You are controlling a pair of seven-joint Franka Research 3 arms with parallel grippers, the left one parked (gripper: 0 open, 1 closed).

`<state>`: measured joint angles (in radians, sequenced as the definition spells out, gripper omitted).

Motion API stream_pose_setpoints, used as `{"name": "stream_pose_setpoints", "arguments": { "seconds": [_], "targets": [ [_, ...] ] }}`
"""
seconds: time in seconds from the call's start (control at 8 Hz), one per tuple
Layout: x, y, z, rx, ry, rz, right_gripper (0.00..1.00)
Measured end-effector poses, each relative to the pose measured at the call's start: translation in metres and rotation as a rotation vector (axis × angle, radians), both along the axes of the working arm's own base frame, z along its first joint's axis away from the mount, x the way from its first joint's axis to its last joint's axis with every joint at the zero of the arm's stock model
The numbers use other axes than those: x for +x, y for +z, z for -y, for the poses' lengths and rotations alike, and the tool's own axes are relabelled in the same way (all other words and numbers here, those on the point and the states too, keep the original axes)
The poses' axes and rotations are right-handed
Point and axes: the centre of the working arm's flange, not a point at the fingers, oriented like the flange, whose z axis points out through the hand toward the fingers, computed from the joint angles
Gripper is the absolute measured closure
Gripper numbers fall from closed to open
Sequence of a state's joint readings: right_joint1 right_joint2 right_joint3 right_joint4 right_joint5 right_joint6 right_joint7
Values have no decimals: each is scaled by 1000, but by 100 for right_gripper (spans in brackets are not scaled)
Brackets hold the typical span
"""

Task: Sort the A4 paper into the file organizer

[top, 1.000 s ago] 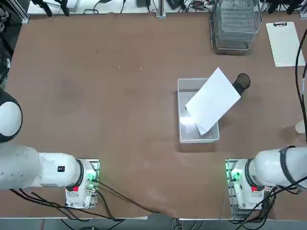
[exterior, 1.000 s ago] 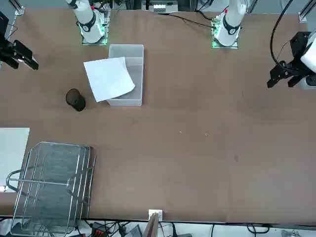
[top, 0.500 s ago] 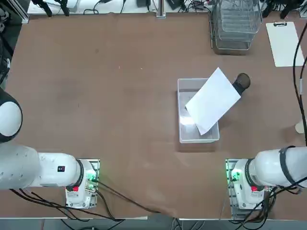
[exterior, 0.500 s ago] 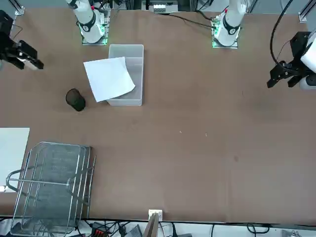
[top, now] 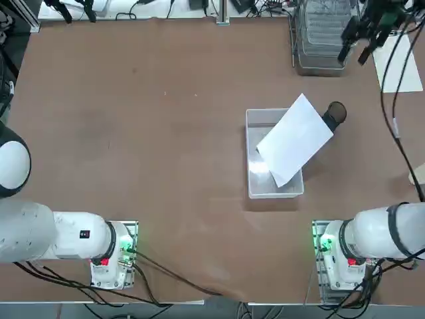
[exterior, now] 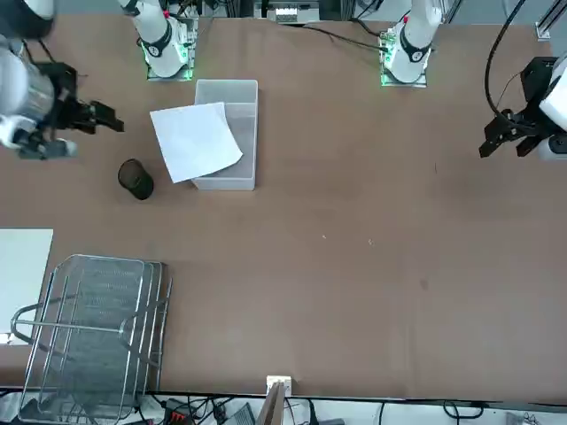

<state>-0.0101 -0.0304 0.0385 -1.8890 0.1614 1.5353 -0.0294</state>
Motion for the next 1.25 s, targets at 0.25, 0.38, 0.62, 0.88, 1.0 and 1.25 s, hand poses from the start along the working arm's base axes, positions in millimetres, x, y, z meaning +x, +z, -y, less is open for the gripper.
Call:
{"name": "stream_pose_setpoints", "arguments": {
  "seconds": [0.25, 0.38, 0.62, 0.88, 1.0, 1.25],
  "targets": [
    [-15, -60, -9, 25, 95, -33, 0],
    [-21, -83, -8, 37, 127, -32, 0],
    [-32, -115, -7, 53, 133, -36, 0],
    [-41, -138, -11, 90, 110, -60, 0],
    [-44, -145, -17, 112, 100, -70, 0],
    [-43, -160, -32, 133, 103, -82, 0]
  ]
}}
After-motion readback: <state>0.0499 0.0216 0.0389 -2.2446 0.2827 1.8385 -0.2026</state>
